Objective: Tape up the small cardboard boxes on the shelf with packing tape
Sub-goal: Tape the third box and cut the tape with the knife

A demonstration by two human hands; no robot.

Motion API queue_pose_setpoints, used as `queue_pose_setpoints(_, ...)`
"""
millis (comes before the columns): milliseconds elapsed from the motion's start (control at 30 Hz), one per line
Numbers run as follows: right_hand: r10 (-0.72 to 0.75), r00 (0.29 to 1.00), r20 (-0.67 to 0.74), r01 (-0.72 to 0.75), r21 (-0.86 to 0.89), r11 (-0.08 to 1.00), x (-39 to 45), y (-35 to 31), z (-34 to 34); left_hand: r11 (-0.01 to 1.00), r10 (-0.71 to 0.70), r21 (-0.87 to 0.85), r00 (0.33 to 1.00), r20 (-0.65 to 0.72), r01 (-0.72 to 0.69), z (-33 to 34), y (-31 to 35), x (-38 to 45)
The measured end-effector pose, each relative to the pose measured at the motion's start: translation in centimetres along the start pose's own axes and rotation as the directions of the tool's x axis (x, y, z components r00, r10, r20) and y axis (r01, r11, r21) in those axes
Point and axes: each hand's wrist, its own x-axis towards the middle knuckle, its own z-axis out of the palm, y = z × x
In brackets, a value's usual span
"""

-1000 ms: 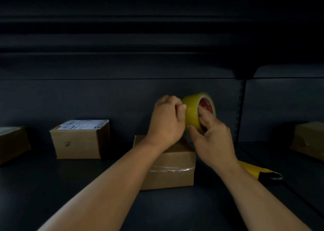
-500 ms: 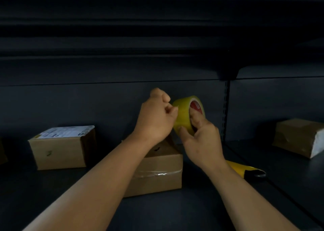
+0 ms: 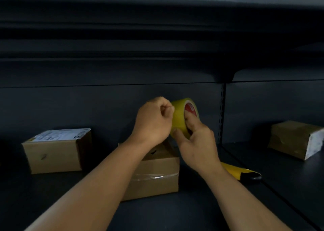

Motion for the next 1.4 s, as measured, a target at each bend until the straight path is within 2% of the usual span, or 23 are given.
queue_pose_setpoints(100, 0.007, 1.0, -0.001, -0.007, 0.007, 1.0, 0.3, 0.2, -0.1, 0.987, -0.014, -0.157, 1.0, 0.028, 0.019, 0.3, 0.0, -0.2)
queue_pose_setpoints(233, 0.018, 1.0, 0.0, -0.018, 0.049, 0.999, 0.3, 0.2, -0.2, 0.911, -0.045, -0.408, 0.998, 0.045, 0.059, 0.6, 0.2, -0.3)
queue_pose_setpoints(467, 0.044, 0.998, 0.044, -0.046, 0.048, 0.998, 0.4, 0.7, 0.0, 0.927, -0.009, -0.372, 0.998, 0.069, 0.034, -0.2, 0.1, 0.2)
queue_pose_setpoints(667, 0.015, 0.998, 0.056, -0.016, 0.015, 1.0, 0.4, 0.7, -0.2, 0.987, 0.124, -0.12, 0.985, 0.122, -0.109, -1.7, 0.0, 0.9)
queue_pose_setpoints(800, -0.025, 0.999, 0.045, 0.024, 0.026, 0.999, 0.4, 0.6, -0.1, 0.989, 0.138, -0.063, 0.988, 0.071, -0.134, -2.0, -0.1, 1.5)
queue_pose_setpoints(933, -0.1, 0.994, -0.052, 0.101, 0.018, 0.995, 0.2, 0.4, -0.1, 0.979, -0.005, -0.205, 0.996, -0.089, -0.014, -1.7, -0.4, 1.6)
queue_pose_setpoints(1100, -0.064, 0.993, -0.095, 0.073, 0.105, 0.992, 0.2, 0.2, -0.3, 0.929, -0.19, -0.356, 0.955, -0.226, 0.1, -2.1, -0.7, 1.6)
queue_pose_setpoints(1167, -0.03, 0.996, -0.088, 0.042, 0.136, 0.99, 0.3, -0.1, -0.3, 0.883, -0.269, -0.445, 0.937, -0.222, 0.148, -2.4, -0.7, 1.5)
queue_pose_setpoints(1267, 0.097, 0.993, -0.074, -0.074, 0.264, 0.962, 0.6, -0.4, -0.1, 0.788, -0.381, -0.573, 0.909, -0.169, 0.224, -3.0, -0.5, 0.8)
queue_pose_setpoints(1333, 0.185, 0.982, -0.037, -0.157, 0.376, 0.913, 0.9, -0.4, 0.1, 0.721, -0.437, -0.643, 0.89, -0.131, 0.259, -2.9, -0.4, 0.3)
queue_pose_setpoints(1400, 0.253, 0.967, 0.034, -0.233, 0.525, 0.819, 1.0, -0.3, 0.3, 0.639, -0.496, -0.709, 0.864, -0.084, 0.298, -2.7, -0.2, -0.1)
